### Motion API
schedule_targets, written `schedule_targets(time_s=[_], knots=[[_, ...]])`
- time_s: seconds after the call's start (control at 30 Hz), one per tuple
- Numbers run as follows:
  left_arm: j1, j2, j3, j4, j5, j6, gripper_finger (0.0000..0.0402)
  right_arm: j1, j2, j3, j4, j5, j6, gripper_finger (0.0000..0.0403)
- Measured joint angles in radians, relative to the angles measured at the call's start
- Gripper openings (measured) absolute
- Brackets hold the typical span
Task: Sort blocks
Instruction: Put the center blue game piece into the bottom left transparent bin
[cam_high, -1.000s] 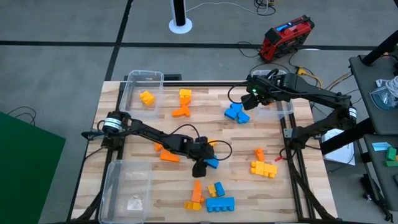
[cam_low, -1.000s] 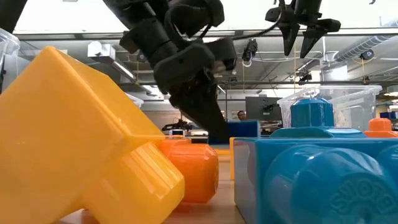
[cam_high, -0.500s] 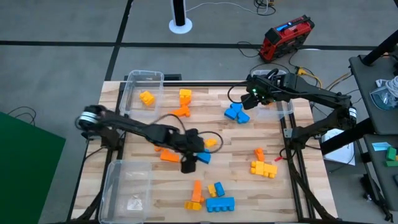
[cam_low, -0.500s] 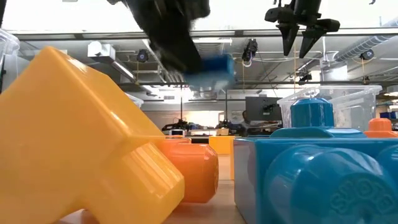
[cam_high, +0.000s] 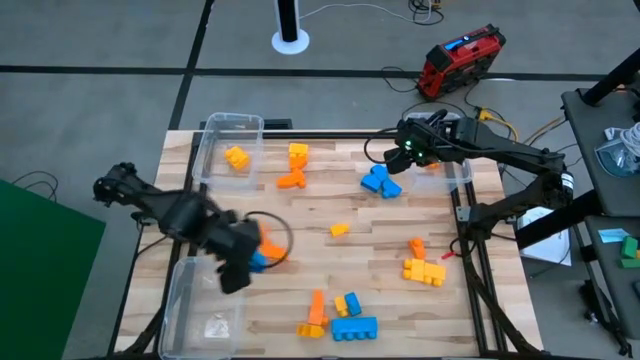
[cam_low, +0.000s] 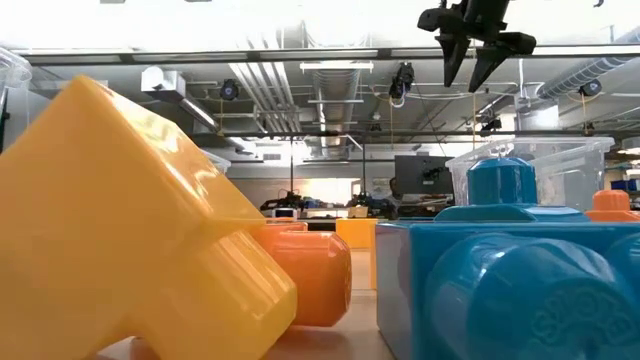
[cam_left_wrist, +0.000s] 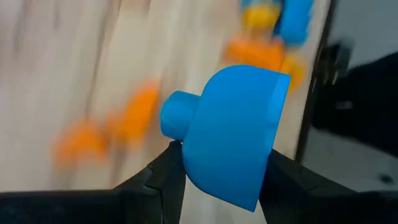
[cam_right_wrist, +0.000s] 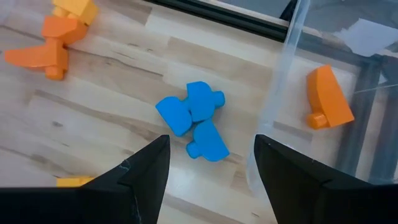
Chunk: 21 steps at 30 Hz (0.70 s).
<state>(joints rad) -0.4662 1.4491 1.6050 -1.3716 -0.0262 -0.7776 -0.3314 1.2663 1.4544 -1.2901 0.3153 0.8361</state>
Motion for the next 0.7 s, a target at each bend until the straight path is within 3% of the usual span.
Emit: schedule_targets(time_s=[0.13, 0.27, 0.7], knots=[[-0.088, 0.015, 0.093, -0.210, 0.087, -0.273, 0.0148, 0.000, 0.000, 0.000, -0.002, 0.000, -0.003, 0.0224], [-0.149, 0.012, 0.090, -0.193, 0.097, -0.329, 0.0148, 0.000, 0.000, 0.000, 0.013, 0.000, -0.018, 0.0224], [-0.213, 0.000, -0.219, -0.200, 0.291, -0.370, 0.0152, 0.000, 0.001, 0.000, 0.024, 0.000, -0.063, 0.0224]])
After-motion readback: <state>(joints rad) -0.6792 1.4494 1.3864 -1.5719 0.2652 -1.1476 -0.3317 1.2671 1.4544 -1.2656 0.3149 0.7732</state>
